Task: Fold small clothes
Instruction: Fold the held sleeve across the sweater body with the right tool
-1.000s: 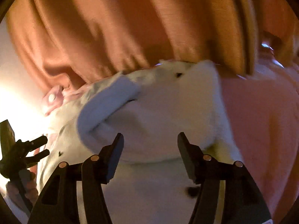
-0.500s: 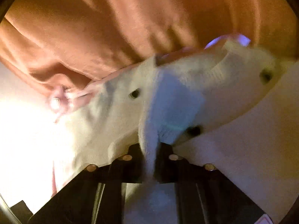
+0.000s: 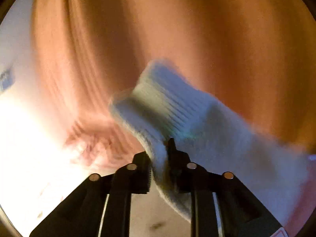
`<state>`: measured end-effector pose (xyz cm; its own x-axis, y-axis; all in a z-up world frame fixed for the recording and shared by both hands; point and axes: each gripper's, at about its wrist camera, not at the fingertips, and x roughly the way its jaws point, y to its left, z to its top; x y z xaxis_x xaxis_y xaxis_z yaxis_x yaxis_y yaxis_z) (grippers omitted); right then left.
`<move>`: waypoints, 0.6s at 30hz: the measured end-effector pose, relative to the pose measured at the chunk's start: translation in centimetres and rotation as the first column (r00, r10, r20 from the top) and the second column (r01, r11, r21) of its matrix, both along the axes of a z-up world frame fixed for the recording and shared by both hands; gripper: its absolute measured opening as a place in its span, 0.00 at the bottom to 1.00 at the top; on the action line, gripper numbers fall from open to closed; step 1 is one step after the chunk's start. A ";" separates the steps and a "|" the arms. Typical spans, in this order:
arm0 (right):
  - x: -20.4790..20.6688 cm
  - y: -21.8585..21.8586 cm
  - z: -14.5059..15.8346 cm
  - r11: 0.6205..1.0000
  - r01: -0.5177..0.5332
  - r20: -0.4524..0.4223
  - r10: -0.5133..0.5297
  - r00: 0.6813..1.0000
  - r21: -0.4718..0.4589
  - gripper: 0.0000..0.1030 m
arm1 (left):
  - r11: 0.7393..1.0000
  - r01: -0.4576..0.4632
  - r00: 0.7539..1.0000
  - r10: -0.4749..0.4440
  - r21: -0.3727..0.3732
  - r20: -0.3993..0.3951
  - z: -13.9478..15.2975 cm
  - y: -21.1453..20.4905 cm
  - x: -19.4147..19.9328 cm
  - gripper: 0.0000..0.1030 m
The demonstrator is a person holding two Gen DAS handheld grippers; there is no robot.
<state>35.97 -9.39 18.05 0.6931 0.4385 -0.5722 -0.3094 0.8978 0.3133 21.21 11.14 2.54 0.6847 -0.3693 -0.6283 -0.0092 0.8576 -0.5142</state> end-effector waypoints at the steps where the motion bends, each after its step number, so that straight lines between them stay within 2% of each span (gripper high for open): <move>1: 0.7 1.1 -1.9 0.999 -0.045 -0.058 0.046 0.997 0.018 0.18 | 1.000 -0.007 1.000 0.007 -0.002 -0.006 -0.2 0.3 0.1 0.95; 2: 1.2 2.1 -4.8 0.998 -0.061 -0.138 0.064 0.988 0.022 0.19 | 1.000 -0.013 1.000 0.013 -0.002 -0.014 -0.4 0.6 0.3 0.95; 3: 1.0 1.8 -6.5 0.999 -0.034 -0.172 0.038 0.984 0.026 0.19 | 1.000 -0.019 1.000 0.019 0.000 -0.024 -0.6 0.9 0.6 0.95; 5: -0.8 -1.5 -8.0 0.997 0.036 -0.169 -0.024 0.985 0.071 0.23 | 0.999 -0.036 0.998 0.035 -0.011 -0.046 -1.2 1.7 1.1 0.95; 7: -2.7 -5.2 -8.5 0.990 0.108 -0.173 -0.092 0.981 0.087 0.37 | 0.997 -0.052 0.996 0.048 -0.052 -0.075 -1.7 2.4 1.7 0.95; 9: -5.6 -9.8 -9.0 0.980 0.192 -0.167 -0.180 0.969 0.057 0.39 | 0.992 -0.068 0.993 0.058 -0.108 -0.099 -2.1 2.9 2.6 0.95; 11: -9.0 -14.1 -9.6 0.957 0.287 -0.142 -0.290 0.946 -0.040 0.49 | 0.987 -0.083 0.992 0.068 -0.135 -0.109 -2.2 2.9 3.8 0.95; 13: -11.2 -17.5 -10.3 0.917 0.378 -0.138 -0.394 0.909 -0.126 0.57 | 0.988 -0.086 0.991 0.072 -0.131 -0.112 -2.3 2.4 4.8 0.95; 15: -10.9 -19.7 -11.7 0.889 0.429 -0.148 -0.452 0.880 -0.160 0.58 | 0.993 -0.078 0.990 0.067 -0.090 -0.122 -2.3 0.9 6.1 0.95; 16: -11.3 -21.0 -12.3 0.885 0.438 -0.165 -0.462 0.872 -0.161 0.58 | 0.995 -0.067 0.990 0.057 -0.078 -0.129 -2.2 0.3 6.4 0.95; 18: -11.4 -22.4 -13.2 0.893 0.440 -0.212 -0.450 0.867 -0.096 0.58 | 0.996 -0.035 0.990 0.024 -0.076 -0.136 -1.8 -1.1 6.7 0.95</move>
<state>24.53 -31.75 4.81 0.6606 0.0852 -0.7459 0.1996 0.9378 0.2840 27.96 10.01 0.79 0.6069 -0.4018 -0.6857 -0.1080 0.8131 -0.5721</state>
